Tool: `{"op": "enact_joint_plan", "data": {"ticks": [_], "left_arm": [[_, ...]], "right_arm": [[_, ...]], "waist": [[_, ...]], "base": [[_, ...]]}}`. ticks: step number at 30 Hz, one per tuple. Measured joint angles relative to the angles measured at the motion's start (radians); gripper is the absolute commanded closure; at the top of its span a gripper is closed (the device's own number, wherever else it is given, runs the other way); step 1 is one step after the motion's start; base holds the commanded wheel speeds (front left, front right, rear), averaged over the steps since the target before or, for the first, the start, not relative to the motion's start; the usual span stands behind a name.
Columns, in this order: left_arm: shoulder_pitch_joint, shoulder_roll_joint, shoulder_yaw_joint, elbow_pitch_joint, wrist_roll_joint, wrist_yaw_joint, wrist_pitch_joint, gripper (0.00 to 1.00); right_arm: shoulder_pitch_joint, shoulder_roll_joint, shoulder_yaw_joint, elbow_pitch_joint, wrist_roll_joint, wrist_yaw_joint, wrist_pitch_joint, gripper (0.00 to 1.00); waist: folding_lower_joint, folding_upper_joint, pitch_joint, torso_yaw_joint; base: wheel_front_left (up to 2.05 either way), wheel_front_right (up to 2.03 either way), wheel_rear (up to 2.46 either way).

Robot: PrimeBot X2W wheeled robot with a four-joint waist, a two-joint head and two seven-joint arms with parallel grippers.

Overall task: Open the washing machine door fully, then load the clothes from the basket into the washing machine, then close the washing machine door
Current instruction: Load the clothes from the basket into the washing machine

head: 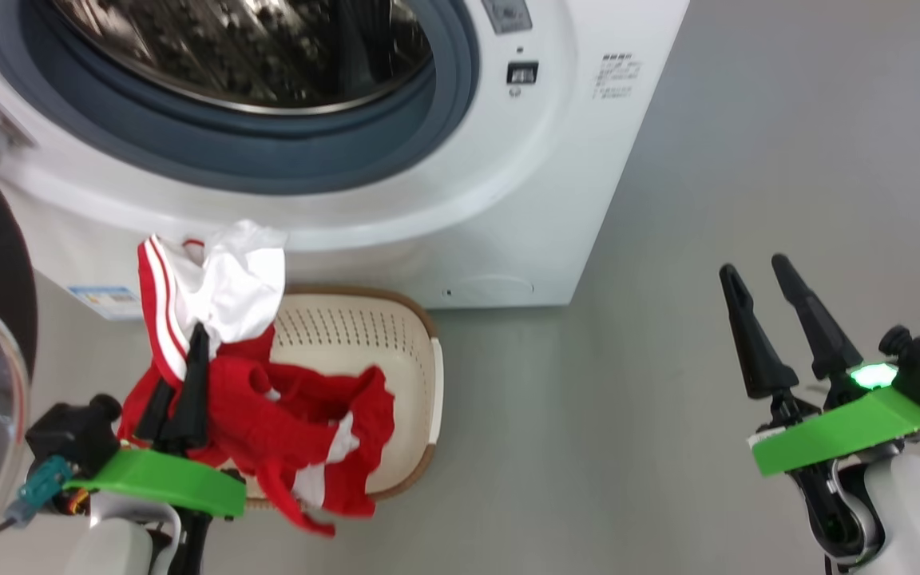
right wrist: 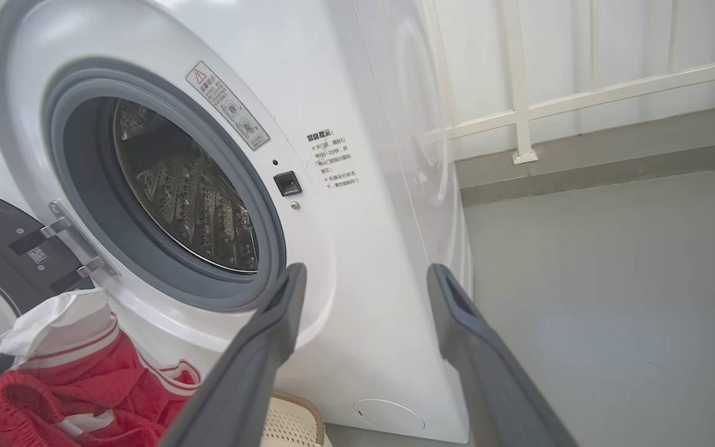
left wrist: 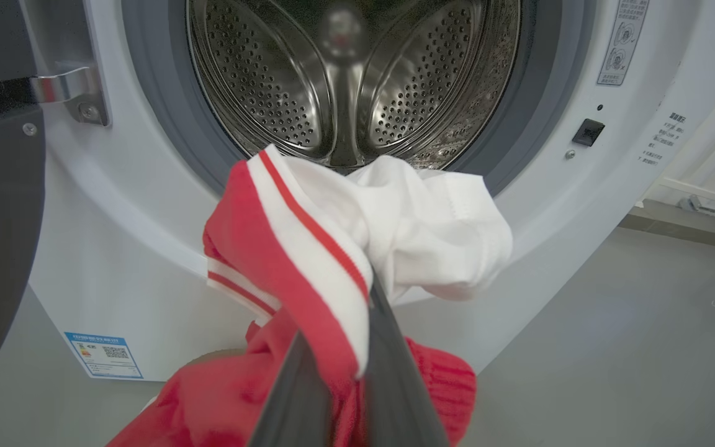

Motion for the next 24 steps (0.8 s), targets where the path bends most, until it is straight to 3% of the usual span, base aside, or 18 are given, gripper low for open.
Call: {"op": "enact_joint_plan", "data": {"ticks": [12,24], "left_arm": [[0.072,-0.006,0.015,-0.067,0.012,0.000,0.000,1.00],[0.074,-0.013,0.021,-0.088,0.014,0.000,0.000,1.00]], "right_arm": [[0.050,0.004,-0.008,0.007,0.004,0.000,0.000,0.00],[0.070,0.002,-0.018,0.004,0.004,0.000,0.000,0.00]], "waist": [[0.0000,0.0000,-0.103,-0.003],[0.0000,0.0000,-0.097,-0.005]], "base": [[0.00,0.00,0.00],[0.00,0.00,0.00]]}}
